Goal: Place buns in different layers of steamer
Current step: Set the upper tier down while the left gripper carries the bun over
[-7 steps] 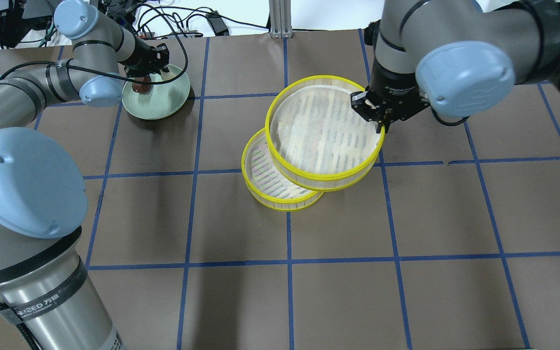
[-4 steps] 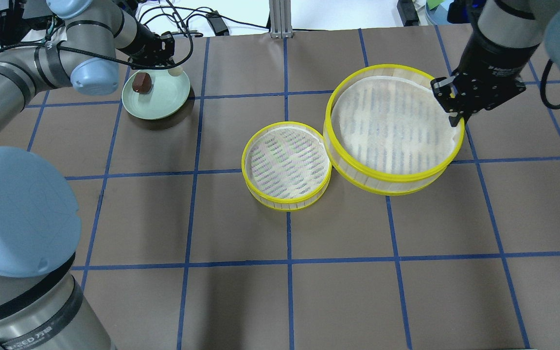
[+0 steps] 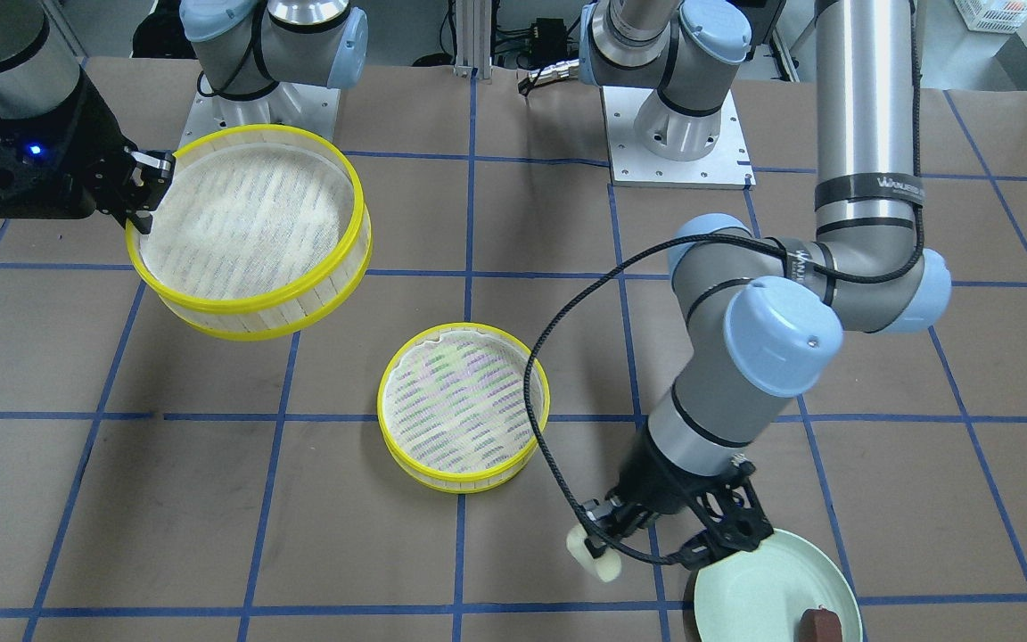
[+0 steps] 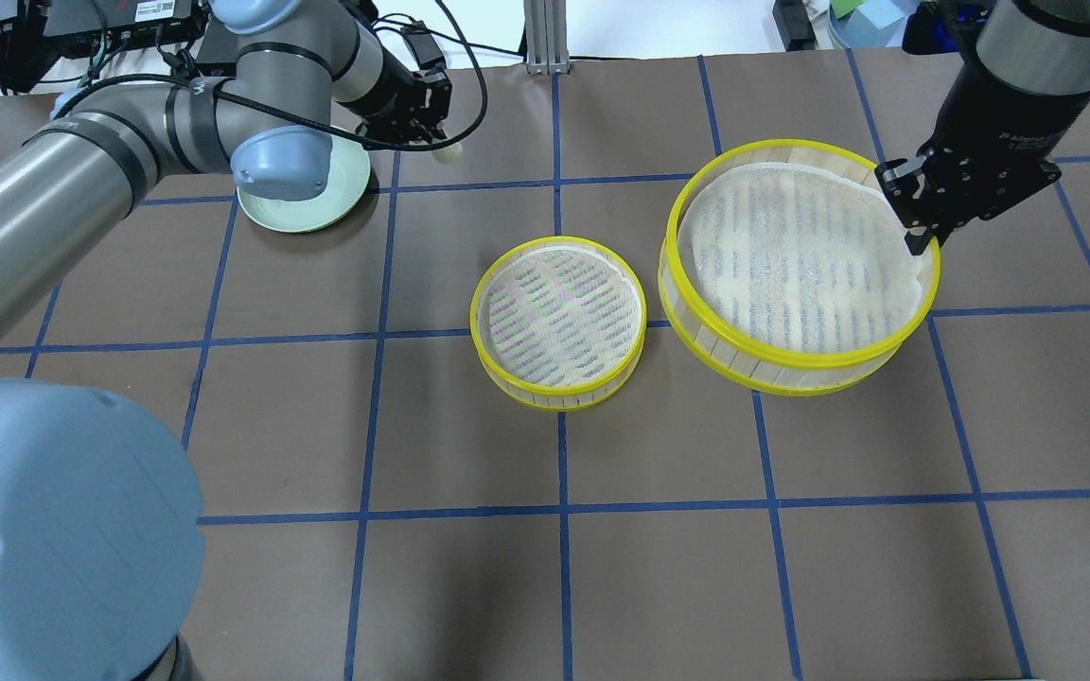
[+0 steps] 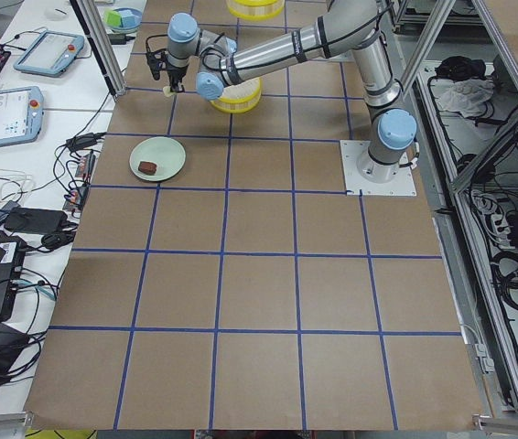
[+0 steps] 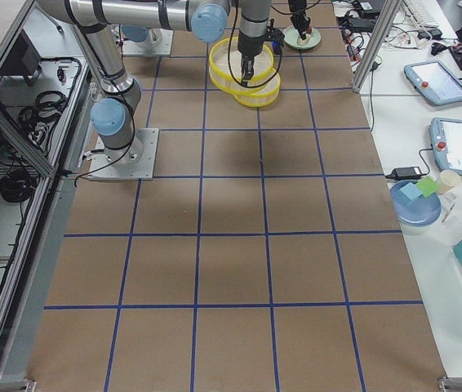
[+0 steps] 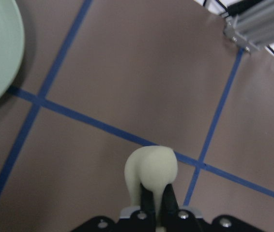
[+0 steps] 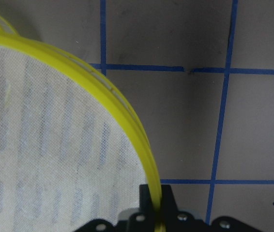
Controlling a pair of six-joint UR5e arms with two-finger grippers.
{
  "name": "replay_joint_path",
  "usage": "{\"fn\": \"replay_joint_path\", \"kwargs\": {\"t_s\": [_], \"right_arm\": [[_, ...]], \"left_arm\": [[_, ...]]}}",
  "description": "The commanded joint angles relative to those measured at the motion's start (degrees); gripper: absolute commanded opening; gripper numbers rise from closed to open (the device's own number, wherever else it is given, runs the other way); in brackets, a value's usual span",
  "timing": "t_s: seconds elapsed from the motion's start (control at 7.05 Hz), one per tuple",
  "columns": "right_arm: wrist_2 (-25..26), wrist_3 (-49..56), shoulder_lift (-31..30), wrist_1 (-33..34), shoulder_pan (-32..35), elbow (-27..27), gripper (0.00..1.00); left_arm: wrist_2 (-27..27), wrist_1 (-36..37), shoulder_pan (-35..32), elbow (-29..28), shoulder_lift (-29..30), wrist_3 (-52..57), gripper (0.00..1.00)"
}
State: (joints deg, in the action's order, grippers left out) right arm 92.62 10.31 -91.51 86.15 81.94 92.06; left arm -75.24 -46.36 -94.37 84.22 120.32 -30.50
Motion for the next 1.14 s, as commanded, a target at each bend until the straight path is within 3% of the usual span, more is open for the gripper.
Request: {"fn": "replay_joint_path", "kwargs": {"t_s": [0.0, 0.57, 0.71, 0.99], "right_arm": [[-0.16, 0.14, 0.02, -0.10, -0.03, 0.13, 0.00], [0.02, 0.14, -0.07, -0.10, -0.03, 0.75, 0.00], [0.02, 0.14, -0.07, -0.10, -0.03, 0.75, 0.00], [0.02, 0.06, -0.07, -0.10, 0.06, 0.75, 0.00]], "left_arm": [[-0.26, -0.31, -6.50, 3.74, -1.92, -1.32, 0.00], [-0.26, -7.76, -9.42, 9.55, -5.95, -3.60, 0.00], [-0.17, -8.65, -9.43, 9.74, -5.97, -3.77, 0.33], [4.11, -11.03, -10.31, 10.44, -6.41, -10.25, 0.64]]}}
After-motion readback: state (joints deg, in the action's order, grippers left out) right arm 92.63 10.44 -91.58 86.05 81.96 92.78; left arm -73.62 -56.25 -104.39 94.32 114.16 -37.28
